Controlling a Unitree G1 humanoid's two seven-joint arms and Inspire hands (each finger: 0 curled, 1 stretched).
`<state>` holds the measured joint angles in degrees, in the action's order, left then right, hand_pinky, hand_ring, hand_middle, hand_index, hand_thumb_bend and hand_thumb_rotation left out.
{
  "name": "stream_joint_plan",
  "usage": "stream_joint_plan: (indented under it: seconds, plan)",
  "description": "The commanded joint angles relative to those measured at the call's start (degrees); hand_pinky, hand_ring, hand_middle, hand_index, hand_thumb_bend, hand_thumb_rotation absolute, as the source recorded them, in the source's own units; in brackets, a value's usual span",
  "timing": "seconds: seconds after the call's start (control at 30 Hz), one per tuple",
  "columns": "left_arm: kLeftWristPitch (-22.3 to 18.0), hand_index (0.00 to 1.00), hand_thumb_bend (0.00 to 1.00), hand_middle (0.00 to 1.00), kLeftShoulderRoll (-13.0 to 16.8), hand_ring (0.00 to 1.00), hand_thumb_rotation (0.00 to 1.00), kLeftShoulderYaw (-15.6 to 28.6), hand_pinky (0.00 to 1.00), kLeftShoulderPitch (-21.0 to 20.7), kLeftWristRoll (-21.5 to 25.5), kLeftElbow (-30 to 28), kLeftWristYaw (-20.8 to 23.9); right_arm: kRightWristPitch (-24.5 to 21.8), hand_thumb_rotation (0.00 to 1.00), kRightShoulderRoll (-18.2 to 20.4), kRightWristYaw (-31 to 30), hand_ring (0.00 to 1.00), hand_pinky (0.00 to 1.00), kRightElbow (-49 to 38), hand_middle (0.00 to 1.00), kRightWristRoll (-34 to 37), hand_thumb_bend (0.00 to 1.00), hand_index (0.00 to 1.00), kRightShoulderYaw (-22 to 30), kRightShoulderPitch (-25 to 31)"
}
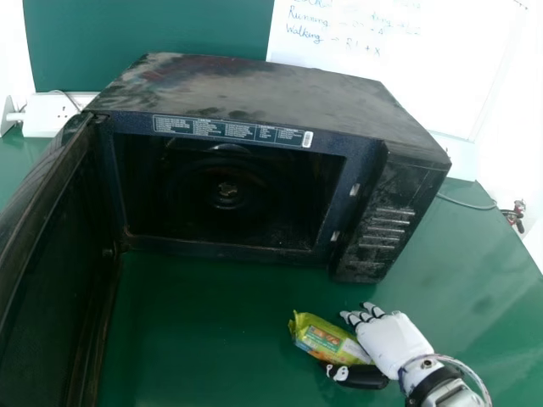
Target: Put biscuit inside oven
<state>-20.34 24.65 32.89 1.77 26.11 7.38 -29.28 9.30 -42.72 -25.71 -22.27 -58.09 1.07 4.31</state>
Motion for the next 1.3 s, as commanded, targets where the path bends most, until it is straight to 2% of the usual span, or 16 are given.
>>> stream_joint_plan:
  seconds: [0.0, 0.07, 0.2, 0.23, 0.3, 0.33, 0.4, 0.5, 0.6, 0.63, 0.7, 0.87, 1.17, 1.27]
  plan:
    - [-1.4, 0.90, 1.00, 0.91, -0.6, 0.87, 1.00, -0.2, 1.00, 1.1, -1.5, -0.4, 1.3, -0.5, 0.83, 0.6, 1.2, 0.92, 0.00, 1.2, 0.90, 0.4, 0.89, 1.00, -0.9, -0.2]
    - [-1.5, 0.90, 1.00, 0.91, -0.7, 0.87, 1.00, -0.3, 1.00, 1.4, -2.8, -1.2, 2.7, -0.7, 0.82, 0.8, 2.1, 0.80, 0.00, 1.8, 0.86, 0.4, 0.90, 1.00, -1.3, -0.4]
    - [-0.2, 0.91, 1.00, 0.91, -1.5, 0.88, 1.00, -0.3, 1.00, 1.7, -1.4, -2.8, 3.8, -1.6, 0.74, 1.0, 3.1, 0.42, 0.10, 2.4, 0.72, 0.4, 0.86, 1.00, -1.9, -0.8]
    - [0.7, 0.91, 1.00, 0.91, -1.7, 0.88, 1.00, -0.2, 1.00, 1.7, -0.3, -3.2, 3.7, -2.0, 0.70, 1.1, 3.1, 0.37, 0.10, 2.5, 0.67, 0.6, 0.84, 1.00, -2.1, -0.9]
    - [1.7, 0.92, 1.00, 0.92, -1.9, 0.88, 1.00, -0.1, 1.00, 1.4, 2.3, -3.2, 2.5, -2.4, 0.59, 1.1, 3.4, 0.29, 0.09, 2.7, 0.57, 1.2, 0.81, 0.92, -2.3, -0.9]
    - [2.6, 0.92, 1.00, 0.92, -2.1, 0.88, 1.00, 0.0, 1.00, 1.3, 3.7, -3.4, 2.2, -2.6, 0.54, 1.1, 3.6, 0.27, 0.09, 2.7, 0.53, 1.3, 0.80, 0.88, -2.4, -0.9]
    - [4.4, 0.92, 1.00, 0.92, -2.5, 0.88, 1.00, 0.0, 1.00, 1.4, 5.5, -4.4, 2.6, -3.0, 0.41, 0.9, 3.5, 0.25, 0.10, 2.8, 0.46, 1.6, 0.81, 0.73, -2.7, -0.9]
    - [6.4, 0.92, 1.00, 0.92, -2.8, 0.89, 1.00, 0.0, 1.00, 1.9, 6.0, -6.3, 3.7, -3.3, 0.29, 0.8, 3.7, 0.23, 0.10, 3.0, 0.42, 1.8, 0.81, 0.60, -3.1, -1.0]
    - [7.3, 0.92, 1.00, 0.91, -3.4, 0.88, 1.00, 0.0, 1.00, 1.7, 5.0, -7.4, 6.1, -3.5, 0.07, 0.6, 4.0, 0.21, 0.10, 2.9, 0.36, 1.9, 0.83, 0.44, -3.3, -0.9]
    - [7.3, 0.92, 1.00, 0.92, -3.5, 0.88, 1.00, -0.1, 1.00, 1.7, 4.3, -7.8, 6.8, -3.7, 0.04, 0.6, 4.0, 0.19, 0.08, 2.9, 0.32, 2.2, 0.84, 0.38, -3.2, -0.9]
    - [7.4, 0.92, 1.00, 0.92, -3.6, 0.88, 1.00, -0.3, 1.00, 1.6, 3.7, -8.3, 7.6, -4.0, 0.01, 0.7, 4.0, 0.11, 0.04, 3.0, 0.22, 2.5, 0.81, 0.28, -3.2, -1.0]
    - [6.9, 0.92, 1.00, 0.92, -3.2, 0.90, 1.00, -0.6, 1.00, 1.3, 2.4, -8.3, 8.2, -5.1, 0.00, 0.9, 3.2, 0.02, 0.00, 2.9, 0.11, 3.3, 0.82, 0.15, -3.5, -1.5]
    - [7.5, 0.92, 1.00, 0.92, -3.1, 0.90, 1.00, -0.6, 1.00, 1.8, 0.6, -9.5, 9.3, -5.7, 0.00, 0.9, 4.2, 0.00, 0.00, 3.3, 0.05, 4.2, 0.81, 0.12, -4.0, -2.0]
    - [7.9, 0.92, 1.00, 0.92, -3.3, 0.90, 1.00, -0.4, 1.00, 1.6, 1.6, -9.5, 9.1, -5.9, 0.00, 1.0, 3.9, 0.00, 0.00, 3.3, 0.06, 4.7, 0.80, 0.12, -4.0, -2.2]
